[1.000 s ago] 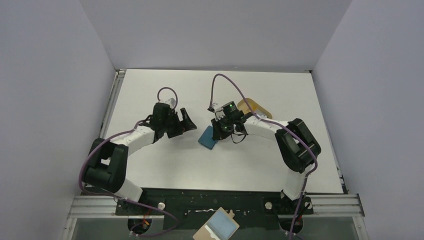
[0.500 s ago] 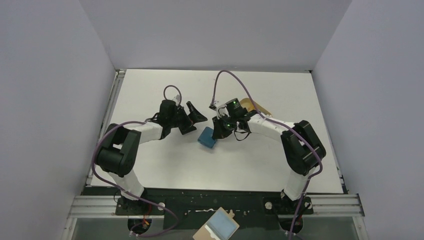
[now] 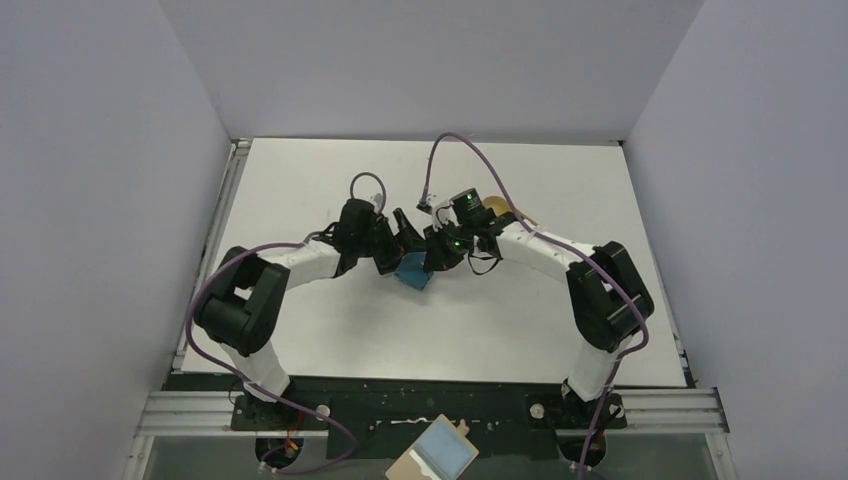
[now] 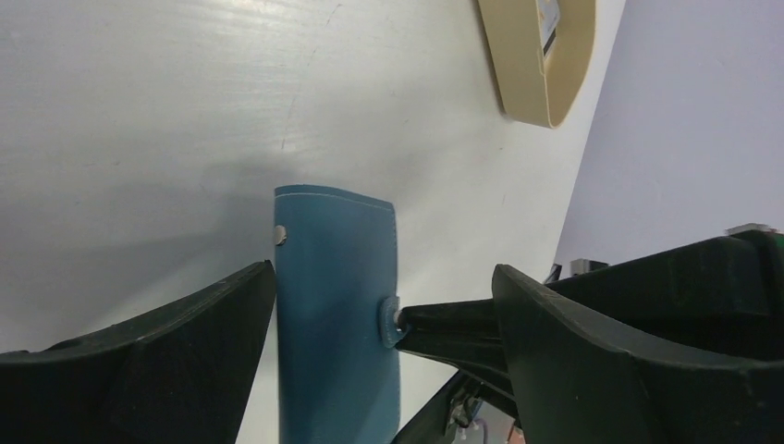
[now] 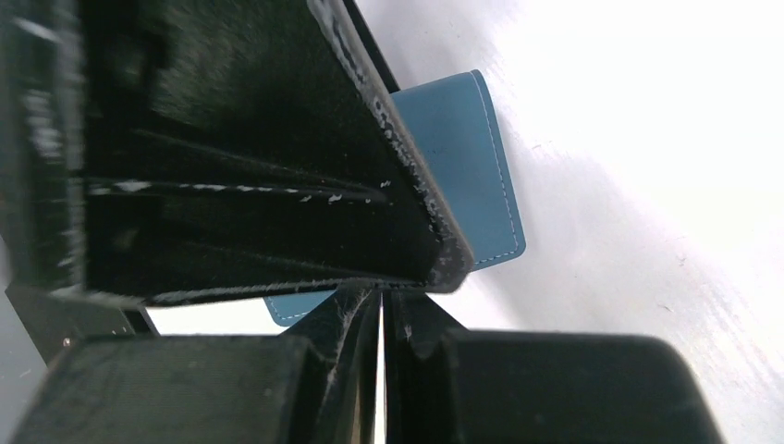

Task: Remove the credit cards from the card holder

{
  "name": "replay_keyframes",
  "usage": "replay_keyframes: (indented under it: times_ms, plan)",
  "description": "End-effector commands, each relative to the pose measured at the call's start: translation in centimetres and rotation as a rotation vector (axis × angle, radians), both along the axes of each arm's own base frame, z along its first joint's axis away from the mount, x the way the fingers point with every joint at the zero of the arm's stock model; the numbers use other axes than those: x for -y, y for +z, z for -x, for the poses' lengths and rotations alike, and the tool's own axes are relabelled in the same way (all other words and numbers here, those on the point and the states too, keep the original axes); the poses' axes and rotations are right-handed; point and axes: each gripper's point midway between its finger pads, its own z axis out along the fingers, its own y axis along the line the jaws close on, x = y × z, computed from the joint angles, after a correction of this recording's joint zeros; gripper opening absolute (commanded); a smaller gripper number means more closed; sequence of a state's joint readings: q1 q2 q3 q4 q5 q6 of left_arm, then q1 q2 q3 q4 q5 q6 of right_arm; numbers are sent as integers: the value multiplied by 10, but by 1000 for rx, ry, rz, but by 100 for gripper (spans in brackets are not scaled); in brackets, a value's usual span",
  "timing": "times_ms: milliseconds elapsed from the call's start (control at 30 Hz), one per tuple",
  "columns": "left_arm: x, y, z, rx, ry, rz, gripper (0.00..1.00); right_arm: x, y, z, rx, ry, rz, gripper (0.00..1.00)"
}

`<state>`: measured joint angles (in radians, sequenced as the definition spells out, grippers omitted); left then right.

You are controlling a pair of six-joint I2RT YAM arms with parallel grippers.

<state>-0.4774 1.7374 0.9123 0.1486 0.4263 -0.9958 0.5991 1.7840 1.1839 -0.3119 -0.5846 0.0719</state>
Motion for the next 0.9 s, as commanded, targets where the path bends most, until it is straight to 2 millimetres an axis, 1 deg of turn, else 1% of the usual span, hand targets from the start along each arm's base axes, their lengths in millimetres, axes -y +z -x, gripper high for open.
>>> replay_keyframes:
  times_ms: [0,33,100,167,200,267,300,400,467,500,567,633,700,733,833,867]
  plan:
    - [-2,3,3,0,13,1,82,-9,65,-22,156,7,-109,0]
    - [-4,1,3,-4,18,-7,78,-7,67,-23,159,6,-109,0]
    - [-6,2,3,1,27,-6,63,-5,71,-24,166,2,-111,0]
    - [-5,4,2,8,33,12,42,-4,74,-24,173,7,-108,0]
    - [-5,6,1,9,35,21,34,-3,74,-24,172,9,-102,0]
    - [-4,7,0,13,41,38,23,-3,74,-23,169,11,-99,0]
    - [-5,8,-1,13,48,48,21,-3,74,-23,169,13,-100,0]
    - [-8,11,-4,20,72,73,18,-2,76,-21,169,12,-101,0]
    - [-11,13,-5,22,79,79,14,-1,77,-20,170,12,-104,0]
    - [-11,14,-6,24,79,83,11,-1,78,-19,172,10,-103,0]
    - [-13,15,-6,23,83,85,0,2,80,-20,186,-5,-97,0]
    - [-17,18,-7,29,98,87,0,7,84,-25,211,-41,-97,0]
    - [-23,21,-8,44,122,81,0,19,86,-32,233,-114,-100,0]
    - [-26,24,-9,54,135,79,0,27,91,-38,251,-161,-111,0]
    - [-37,29,-13,81,171,64,0,56,98,-54,292,-332,-135,0]
    - [-38,32,-15,88,173,60,0,67,102,-60,316,-396,-146,0]
